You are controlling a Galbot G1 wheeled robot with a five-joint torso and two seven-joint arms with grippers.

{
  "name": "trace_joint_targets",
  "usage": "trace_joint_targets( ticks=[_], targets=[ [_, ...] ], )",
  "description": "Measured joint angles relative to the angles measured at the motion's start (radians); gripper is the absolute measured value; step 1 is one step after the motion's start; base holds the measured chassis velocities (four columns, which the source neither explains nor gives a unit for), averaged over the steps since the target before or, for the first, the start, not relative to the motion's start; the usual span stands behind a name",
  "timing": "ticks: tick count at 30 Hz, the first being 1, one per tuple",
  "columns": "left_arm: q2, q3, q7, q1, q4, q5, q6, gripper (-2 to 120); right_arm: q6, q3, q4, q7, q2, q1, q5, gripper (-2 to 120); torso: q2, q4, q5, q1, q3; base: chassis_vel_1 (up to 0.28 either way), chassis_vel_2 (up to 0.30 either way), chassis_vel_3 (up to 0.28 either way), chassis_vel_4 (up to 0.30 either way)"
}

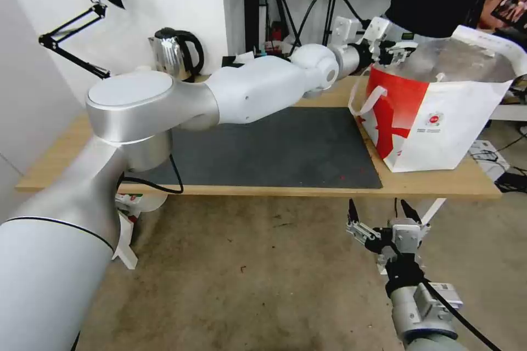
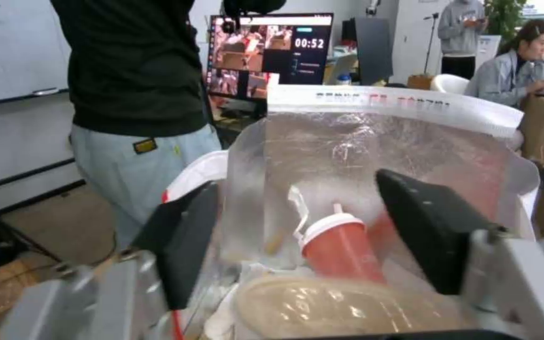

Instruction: Pick up the trash from the table and place it into the takeout bag.

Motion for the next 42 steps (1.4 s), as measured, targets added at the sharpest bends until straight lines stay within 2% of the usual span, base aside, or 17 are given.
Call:
trace_joint_targets(
  ticks=[8, 13, 16, 19, 20, 23, 24, 26, 27, 30, 31, 33, 35, 37, 38, 41, 42],
  targets=[
    [0.005, -0.018, -0.005, -0.004, -0.015, 0.001, 0.013, 97, 0.000, 0.000, 0.000, 0.000, 0.000, 0.000, 0.000, 100, 0.000, -0.0001, 0.0000, 0.000, 0.000, 0.000, 0.000, 0.000, 0.000],
    [0.033, -0.086, -0.035, -0.026, -0.081, 0.024, 0.071, 100, 0.000, 0.000, 0.000, 0.000, 0.000, 0.000, 0.000, 100, 0.000, -0.0003, 0.0000, 0.000, 0.000, 0.000, 0.000, 0.000, 0.000],
    [0.060, -0.110, -0.044, -0.044, -0.103, 0.069, 0.060, 100, 0.000, 0.000, 0.000, 0.000, 0.000, 0.000, 0.000, 100, 0.000, -0.0006, 0.0000, 0.000, 0.000, 0.000, 0.000, 0.000, 0.000],
    [0.156, -0.142, -0.060, -0.073, -0.175, 0.167, 0.021, 100, 0.000, 0.000, 0.000, 0.000, 0.000, 0.000, 0.000, 100, 0.000, -0.0003, -0.0001, 0.000, 0.000, 0.000, 0.000, 0.000, 0.000],
    [0.156, -0.142, -0.060, -0.073, -0.175, 0.167, 0.021, 100, 0.000, 0.000, 0.000, 0.000, 0.000, 0.000, 0.000, 100, 0.000, -0.0003, -0.0001, 0.000, 0.000, 0.000, 0.000, 0.000, 0.000],
    [0.307, -0.158, -0.115, -0.088, -0.305, 0.249, -0.030, 100, 0.000, 0.000, 0.000, 0.000, 0.000, 0.000, 0.000, 100, 0.000, 0.0003, -0.0005, 0.000, 0.000, 0.000, 0.000, 0.000, 0.000],
    [0.307, -0.158, -0.115, -0.088, -0.305, 0.249, -0.030, 100, 0.000, 0.000, 0.000, 0.000, 0.000, 0.000, 0.000, 100, 0.000, 0.0003, -0.0005, 0.000, 0.000, 0.000, 0.000, 0.000, 0.000],
    [0.446, -0.168, -0.223, -0.082, -0.468, 0.251, -0.065, 100, 0.000, 0.000, 0.000, 0.000, 0.000, 0.000, 0.000, 100, 0.000, 0.0007, -0.0007, 0.000, 0.000, 0.000, 0.000, 0.000, 0.000],
    [0.446, -0.168, -0.223, -0.082, -0.468, 0.251, -0.065, 100, 0.000, 0.000, 0.000, 0.000, 0.000, 0.000, 0.000, 100, 0.000, 0.0007, -0.0007, 0.000, 0.000, 0.000, 0.000, 0.000, 0.000],
    [0.599, -0.195, -0.286, -0.035, -0.611, 0.312, -0.097, 100, 0.000, 0.000, 0.000, 0.000, 0.000, 0.000, 0.000, 100, 0.000, -0.0001, -0.0006, 0.000, 0.000, 0.000, 0.000, 0.000, 0.000],
    [0.599, -0.195, -0.286, -0.035, -0.611, 0.312, -0.097, 100, 0.000, 0.000, 0.000, 0.000, 0.000, 0.000, 0.000, 100, 0.000, -0.0001, -0.0006, 0.000, 0.000, 0.000, 0.000, 0.000, 0.000],
    [0.731, -0.257, -0.301, 0.030, -0.692, 0.343, -0.115, 100, 0.000, 0.000, 0.000, 0.000, 0.000, 0.000, 0.000, 100, 0.000, -0.0001, -0.0010, 0.000, 0.000, 0.000, 0.000, 0.000, 0.000],
    [0.775, -0.281, -0.301, 0.053, -0.719, 0.353, -0.117, 100, 0.000, 0.000, 0.000, 0.000, 0.000, 0.000, 0.000, 100, 0.000, 0.0001, -0.0010, 0.000, 0.000, 0.000, 0.000, 0.000, 0.000],
    [0.929, -0.385, -0.298, 0.157, -0.825, 0.385, -0.117, 100, 0.000, 0.000, 0.000, 0.000, 0.000, 0.000, 0.000, 100, 0.000, 0.0002, -0.0008, 0.000, 0.000, 0.000, 0.000, 0.000, 0.000],
    [0.929, -0.385, -0.298, 0.157, -0.825, 0.385, -0.117, 100, 0.000, 0.000, 0.000, 0.000, 0.000, 0.000, 0.000, 100, 0.000, 0.0002, -0.0008, 0.000, 0.000, 0.000, 0.000, 0.000, 0.000],
    [1.083, -0.571, -0.283, 0.331, -0.938, 0.414, -0.108, 100, 0.000, 0.000, 0.000, 0.000, 0.000, 0.000, 0.000, 100, 0.000, 0.0004, -0.0009, 0.000, 0.000, 0.000, 0.000, 0.000, 0.000],
    [1.083, -0.571, -0.283, 0.331, -0.938, 0.414, -0.108, 100, 0.000, 0.000, 0.000, 0.000, 0.000, 0.000, 0.000, 100, 0.000, 0.0004, -0.0009, 0.000, 0.000, 0.000, 0.000, 0.000, 0.000]
  ],
)
